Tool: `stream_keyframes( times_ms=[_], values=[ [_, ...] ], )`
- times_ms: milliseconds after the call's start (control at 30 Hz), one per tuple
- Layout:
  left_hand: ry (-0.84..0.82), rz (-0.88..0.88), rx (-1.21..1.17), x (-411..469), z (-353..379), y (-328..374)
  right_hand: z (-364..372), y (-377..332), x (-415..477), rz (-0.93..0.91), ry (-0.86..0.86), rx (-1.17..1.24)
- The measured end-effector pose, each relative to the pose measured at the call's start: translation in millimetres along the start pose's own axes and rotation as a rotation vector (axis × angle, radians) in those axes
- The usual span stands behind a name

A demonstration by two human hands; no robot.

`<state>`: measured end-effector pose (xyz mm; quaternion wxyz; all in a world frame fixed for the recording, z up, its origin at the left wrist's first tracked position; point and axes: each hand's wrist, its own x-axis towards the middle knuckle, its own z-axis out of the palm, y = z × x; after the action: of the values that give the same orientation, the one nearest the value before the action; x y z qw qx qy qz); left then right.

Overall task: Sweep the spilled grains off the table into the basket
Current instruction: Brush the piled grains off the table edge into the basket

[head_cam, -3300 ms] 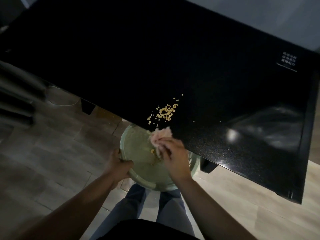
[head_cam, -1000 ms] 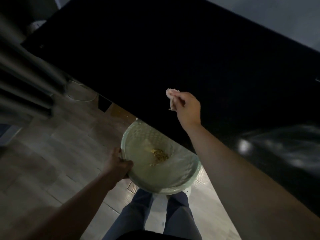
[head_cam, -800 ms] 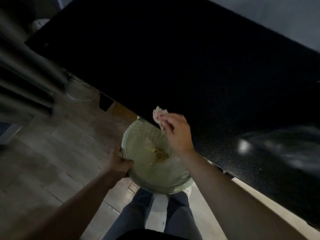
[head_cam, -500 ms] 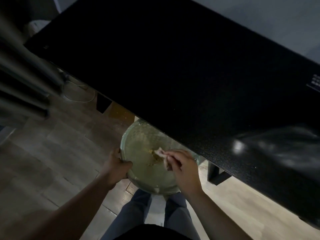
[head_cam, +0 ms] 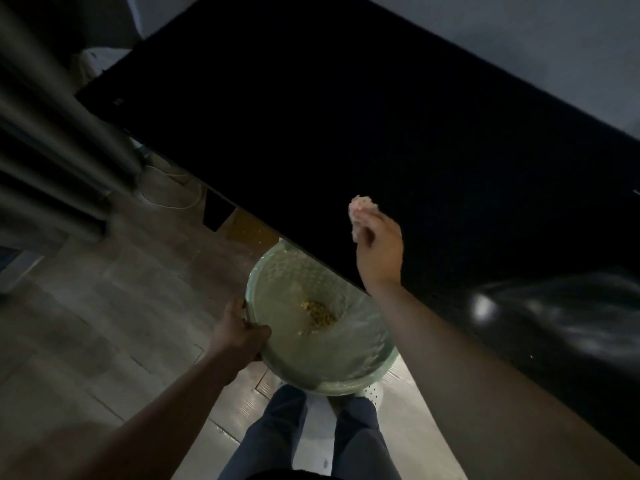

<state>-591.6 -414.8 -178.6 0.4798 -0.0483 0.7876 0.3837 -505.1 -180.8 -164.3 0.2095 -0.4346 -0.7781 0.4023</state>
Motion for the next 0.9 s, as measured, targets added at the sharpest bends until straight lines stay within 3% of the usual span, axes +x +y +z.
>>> stream_keyframes(
  times_ms=[133, 367, 533, 767, 900],
  values=[
    [-0.004, -0.023, -0.014, 4, -10, -3, 29, -14, -30, -0.220, -0.135, -0.016],
    [-0.037, -0.037, -0.007, 6, -17, -4, 23, -1, -71, -0.276, -0.220, -0.112],
    [-0.072, -0.021, -0.024, 8, -14, -6, 2, 24, -119, 0.031, -0.306, -0.064],
    [-0.086, -0.008, 0.062, 11, -2, -14, -13, 23, -161, 0.193, -0.168, 0.033],
    [-0.104, 0.019, 0.094, 4, 3, -13, -24, -3, -149, 0.063, -0.008, -0.017]
  ],
)
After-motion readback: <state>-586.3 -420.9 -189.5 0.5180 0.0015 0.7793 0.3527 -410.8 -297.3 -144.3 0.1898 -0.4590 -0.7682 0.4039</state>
